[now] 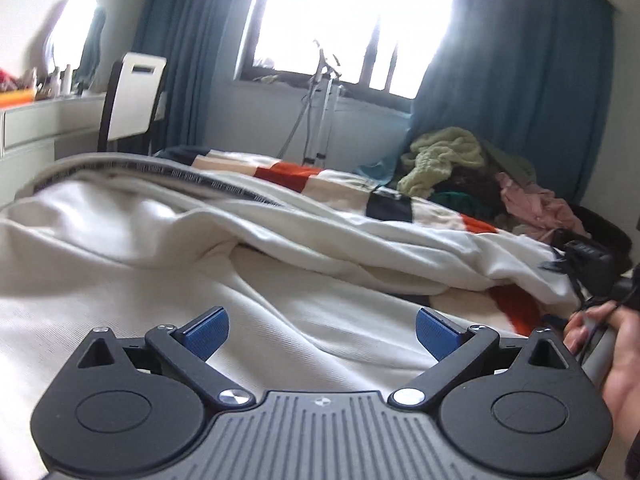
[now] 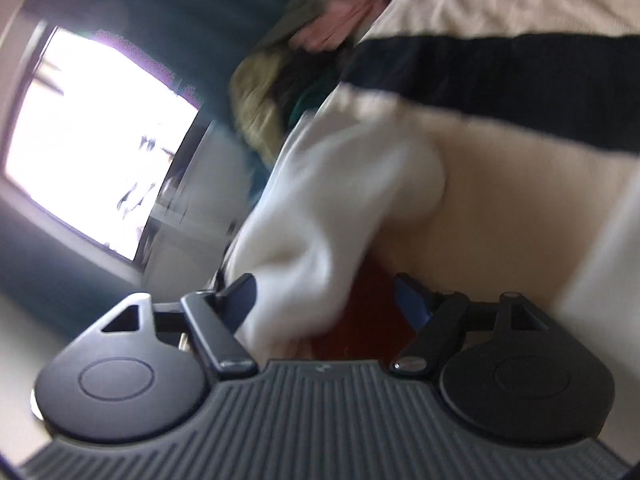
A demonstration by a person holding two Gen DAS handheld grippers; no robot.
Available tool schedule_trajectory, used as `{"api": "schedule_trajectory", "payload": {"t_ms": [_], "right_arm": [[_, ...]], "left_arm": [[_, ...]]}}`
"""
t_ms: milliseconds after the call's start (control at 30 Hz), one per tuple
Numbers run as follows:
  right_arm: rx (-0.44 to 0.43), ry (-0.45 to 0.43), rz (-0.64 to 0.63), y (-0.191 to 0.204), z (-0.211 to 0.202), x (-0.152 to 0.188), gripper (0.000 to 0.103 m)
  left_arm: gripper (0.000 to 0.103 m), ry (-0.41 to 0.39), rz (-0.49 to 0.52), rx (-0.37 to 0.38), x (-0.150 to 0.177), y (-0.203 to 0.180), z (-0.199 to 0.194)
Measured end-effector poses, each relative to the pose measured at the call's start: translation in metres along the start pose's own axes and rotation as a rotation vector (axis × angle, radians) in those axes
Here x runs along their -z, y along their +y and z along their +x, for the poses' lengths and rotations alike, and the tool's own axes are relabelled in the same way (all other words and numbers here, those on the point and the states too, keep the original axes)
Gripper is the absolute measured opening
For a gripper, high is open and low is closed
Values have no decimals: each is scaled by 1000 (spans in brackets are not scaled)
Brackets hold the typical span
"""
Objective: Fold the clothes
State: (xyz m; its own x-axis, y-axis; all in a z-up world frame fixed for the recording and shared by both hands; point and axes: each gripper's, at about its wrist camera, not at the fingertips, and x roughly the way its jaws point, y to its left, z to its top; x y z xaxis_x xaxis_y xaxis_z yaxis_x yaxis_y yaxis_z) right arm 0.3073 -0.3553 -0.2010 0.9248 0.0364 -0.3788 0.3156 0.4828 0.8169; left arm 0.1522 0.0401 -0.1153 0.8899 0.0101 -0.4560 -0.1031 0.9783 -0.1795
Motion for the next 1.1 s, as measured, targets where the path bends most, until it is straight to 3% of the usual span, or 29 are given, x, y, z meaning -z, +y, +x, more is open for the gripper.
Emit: {"api": "schedule_trajectory", "payload": {"t_ms": [100, 167, 200, 233, 367, 567, 800, 933, 1100], "right_arm": [[76, -67, -21, 9, 9, -21, 67], [122, -101, -57, 16, 10, -34, 45], [139, -102, -87, 21, 9, -38, 22], [152, -96, -115, 26, 9, -41, 10], [139, -138, -193, 47, -27, -40, 7], [49, -234, -392, 94, -104, -25, 7], [-69, -373, -484, 123, -187, -11, 6], [-41, -370, -511, 139, -160, -39, 6], [177, -245, -456, 126, -46, -84, 6]], "left_arm": [[100, 33, -29, -2, 1, 6, 13], [100, 43, -53, 1, 2, 9, 18], [100, 36, -57, 2, 2, 10, 19], [100, 30, -55, 2, 1, 10, 19], [100, 14, -48, -4, -2, 9, 13], [100, -35, 23, -30, -5, 1, -13], [100, -84, 46, -43, -10, -7, -39], [100, -45, 47, -38, -6, -11, -31], [100, -12, 92, -37, 4, -19, -14]]}}
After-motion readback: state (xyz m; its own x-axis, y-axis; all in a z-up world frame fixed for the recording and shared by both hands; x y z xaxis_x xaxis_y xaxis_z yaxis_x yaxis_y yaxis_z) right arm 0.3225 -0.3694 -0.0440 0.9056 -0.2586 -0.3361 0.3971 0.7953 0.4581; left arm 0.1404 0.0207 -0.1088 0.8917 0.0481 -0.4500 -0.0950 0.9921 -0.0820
